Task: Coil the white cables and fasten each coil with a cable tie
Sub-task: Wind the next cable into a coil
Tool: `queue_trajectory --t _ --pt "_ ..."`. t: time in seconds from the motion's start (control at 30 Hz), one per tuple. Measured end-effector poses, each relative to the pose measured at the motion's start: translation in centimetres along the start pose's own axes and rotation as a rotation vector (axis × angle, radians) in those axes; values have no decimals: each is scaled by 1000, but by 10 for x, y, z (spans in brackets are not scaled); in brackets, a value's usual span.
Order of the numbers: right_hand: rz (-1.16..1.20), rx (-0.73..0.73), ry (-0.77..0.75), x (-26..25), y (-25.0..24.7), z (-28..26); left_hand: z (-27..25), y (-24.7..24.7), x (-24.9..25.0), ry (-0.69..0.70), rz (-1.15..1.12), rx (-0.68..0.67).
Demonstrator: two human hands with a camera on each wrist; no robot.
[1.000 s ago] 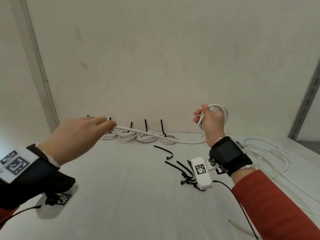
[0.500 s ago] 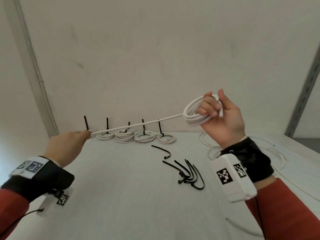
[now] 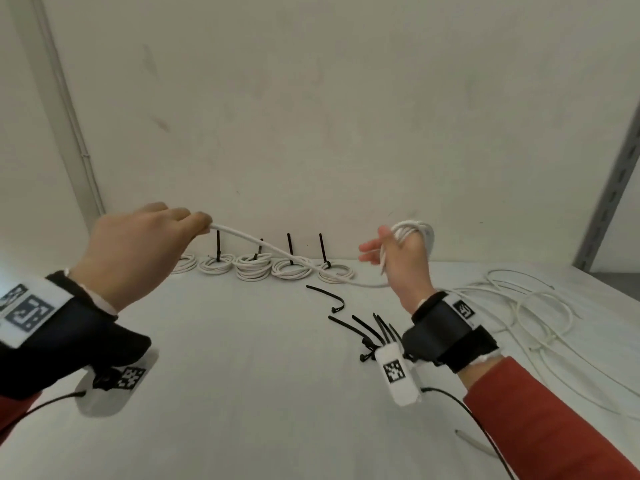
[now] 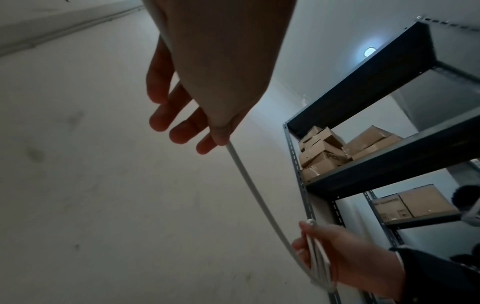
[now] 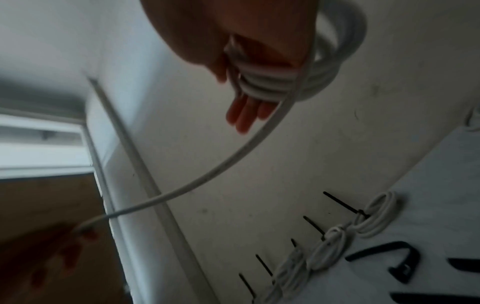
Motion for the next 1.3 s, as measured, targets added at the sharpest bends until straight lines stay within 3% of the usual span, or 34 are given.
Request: queue_trajectory --t 0.2,0.3,0.43,0.57,0.73,0.8,0.87,0.93,1.07,1.17,1.3 --pt "-564 -729 36 -6 16 -40 28 3 -15 69 61 -1" --pt "-689 -912 31 -14 23 -49 39 11 -16 59 29 22" --pt "-407 -1036 203 -35 29 -52 39 28 -13 78 -45 -40" --pt "-49 -1199 260 -48 32 -46 21 43 -1 -8 -219 -311" --pt "250 -1227 406 -42 46 -34 -16 52 10 -68 -537 -545" --pt "305 -1235 455 -35 54 -32 -26 45 15 -142 -790 -598" --pt "302 -1235 457 -30 66 -35 -29 30 26 -173 -1161 -543" --pt "289 -1240 452 -26 79 -39 -25 15 40 -160 -1382 -474" --pt "350 -1229 397 -25 96 -42 -14 12 57 -159 -1373 -362" --pt "248 -1085 256 -28 95 -43 -9 16 58 -225 -1433 -303" --pt "111 -753 20 -28 88 -38 -1 27 58 -282 -1678 -265"
Point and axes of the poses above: each hand's wrist, its own z-axis towards the middle knuckle, its own y-axis out of the palm, x = y × z, the point moved 1 cm from there along z, towards the middle knuckle, and after that the axes turned 5 degrees about z, right-handed, at the moved point
